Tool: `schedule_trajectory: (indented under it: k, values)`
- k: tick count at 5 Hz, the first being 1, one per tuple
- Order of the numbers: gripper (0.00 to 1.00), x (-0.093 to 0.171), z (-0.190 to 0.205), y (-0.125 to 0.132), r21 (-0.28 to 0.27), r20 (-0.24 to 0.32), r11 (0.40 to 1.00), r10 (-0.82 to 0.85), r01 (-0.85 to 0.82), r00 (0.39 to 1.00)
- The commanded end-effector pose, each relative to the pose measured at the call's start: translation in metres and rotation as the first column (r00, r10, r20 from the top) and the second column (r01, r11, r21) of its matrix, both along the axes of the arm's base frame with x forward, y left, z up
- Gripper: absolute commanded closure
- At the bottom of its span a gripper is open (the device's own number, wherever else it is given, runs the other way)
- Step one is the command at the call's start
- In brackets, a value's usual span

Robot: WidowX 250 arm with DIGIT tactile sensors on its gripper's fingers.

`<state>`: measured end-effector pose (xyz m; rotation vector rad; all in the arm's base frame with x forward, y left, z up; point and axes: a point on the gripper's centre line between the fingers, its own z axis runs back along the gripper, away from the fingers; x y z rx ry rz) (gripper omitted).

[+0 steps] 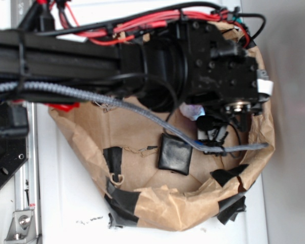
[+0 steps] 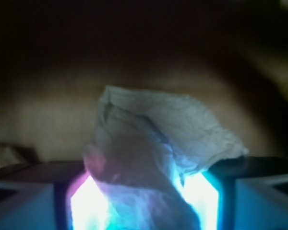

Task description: Grab the white paper.

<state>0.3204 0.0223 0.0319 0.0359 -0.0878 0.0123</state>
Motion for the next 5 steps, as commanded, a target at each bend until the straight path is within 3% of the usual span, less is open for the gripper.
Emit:
schedule_trajectory:
  k: [1,2,3,4,5]
  values:
    - [1.00,-0.012,0.030,-0.014,-0.006,0.100,1.000,-0.029,0.030,0.995]
    - [1.00,-0.022,0.080,-0.026,-0.021,0.187,0.998,-0.048,0.053,0.981]
    - [1.00,-0.033,0.123,-0.028,-0.040,0.176,0.999,-0.027,0.034,0.984]
    - [1.00,-0.044,0.146,-0.028,-0.037,0.103,0.999,-0.019,0.023,0.994]
    - [1.00,-0.051,0.149,-0.030,-0.030,0.075,0.999,-0.011,0.013,0.997]
